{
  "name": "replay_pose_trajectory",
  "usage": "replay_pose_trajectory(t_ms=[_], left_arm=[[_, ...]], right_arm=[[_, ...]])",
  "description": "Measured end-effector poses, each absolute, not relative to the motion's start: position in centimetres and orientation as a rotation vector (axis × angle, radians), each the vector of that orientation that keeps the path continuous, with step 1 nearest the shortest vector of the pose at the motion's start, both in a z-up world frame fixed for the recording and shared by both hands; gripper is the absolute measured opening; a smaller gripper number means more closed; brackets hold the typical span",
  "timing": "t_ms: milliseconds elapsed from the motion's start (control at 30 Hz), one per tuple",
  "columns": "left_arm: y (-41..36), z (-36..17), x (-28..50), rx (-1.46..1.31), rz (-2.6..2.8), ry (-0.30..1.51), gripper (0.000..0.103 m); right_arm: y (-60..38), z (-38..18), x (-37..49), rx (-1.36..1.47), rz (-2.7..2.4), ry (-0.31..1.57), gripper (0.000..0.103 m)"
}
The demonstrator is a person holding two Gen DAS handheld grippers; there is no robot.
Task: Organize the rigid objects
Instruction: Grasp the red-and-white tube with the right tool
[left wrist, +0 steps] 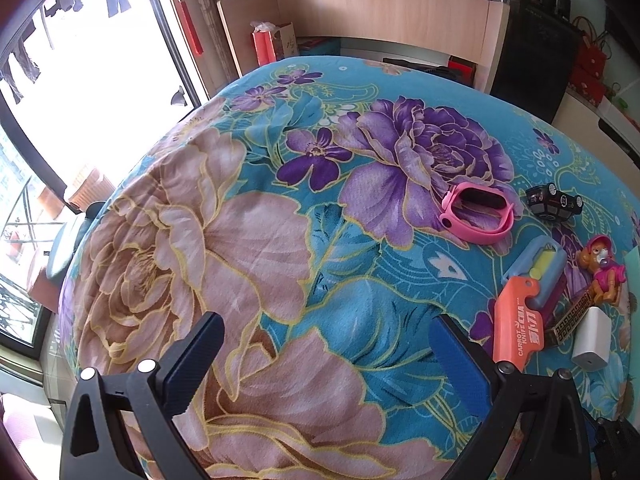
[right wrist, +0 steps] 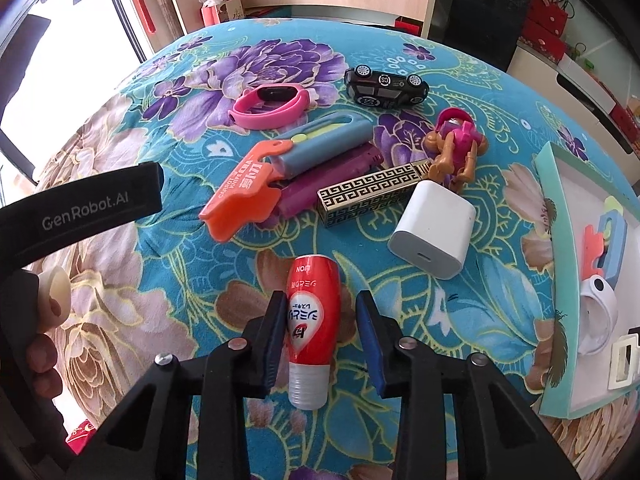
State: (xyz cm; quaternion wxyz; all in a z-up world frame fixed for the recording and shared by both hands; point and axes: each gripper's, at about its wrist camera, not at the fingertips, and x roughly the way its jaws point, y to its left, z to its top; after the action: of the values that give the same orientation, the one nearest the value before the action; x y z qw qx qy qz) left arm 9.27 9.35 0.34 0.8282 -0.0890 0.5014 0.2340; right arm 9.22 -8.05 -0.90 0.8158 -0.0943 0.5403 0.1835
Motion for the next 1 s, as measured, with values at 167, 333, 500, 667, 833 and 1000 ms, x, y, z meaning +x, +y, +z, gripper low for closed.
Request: replay_pose_trajectory(t_ms=[167, 333, 500, 667, 833, 1000], left_arm=[[9.3, 0.2, 9.3, -0.189, 0.495, 1.066, 0.103], [9.3, 0.2, 9.3, -0.189, 0.497, 1.065, 0.103], [9.2, 0.2, 9.5, -0.187, 0.494, 1.064, 0.103], [8.8, 0.4, 9.7, -0.179, 0.485, 1.056, 0.103], [8.0, 1.1, 10.0, -0.176, 0.452, 1.033, 0.103], [6.3, 1.5, 11.0, -0.160, 0.394, 1.016, 0.103]], right_arm=[[-8.9, -1.0, 9.3, -0.198, 0.376, 1.157, 0.028], [-10.5, -0.9, 9.7, -0.190, 0.333, 1.153, 0.028], [-12.8, -1.0, 10.6, -0.159, 0.268, 1.150, 0.028], [-15.2, -0.9, 11.4, -0.117, 0.208, 1.148, 0.028], [-17.5, -0.8, 12.0, -0.097, 0.130, 1.140, 0.028], [-19.0, -0.5, 12.4, -0.076, 0.074, 1.124, 0.027]])
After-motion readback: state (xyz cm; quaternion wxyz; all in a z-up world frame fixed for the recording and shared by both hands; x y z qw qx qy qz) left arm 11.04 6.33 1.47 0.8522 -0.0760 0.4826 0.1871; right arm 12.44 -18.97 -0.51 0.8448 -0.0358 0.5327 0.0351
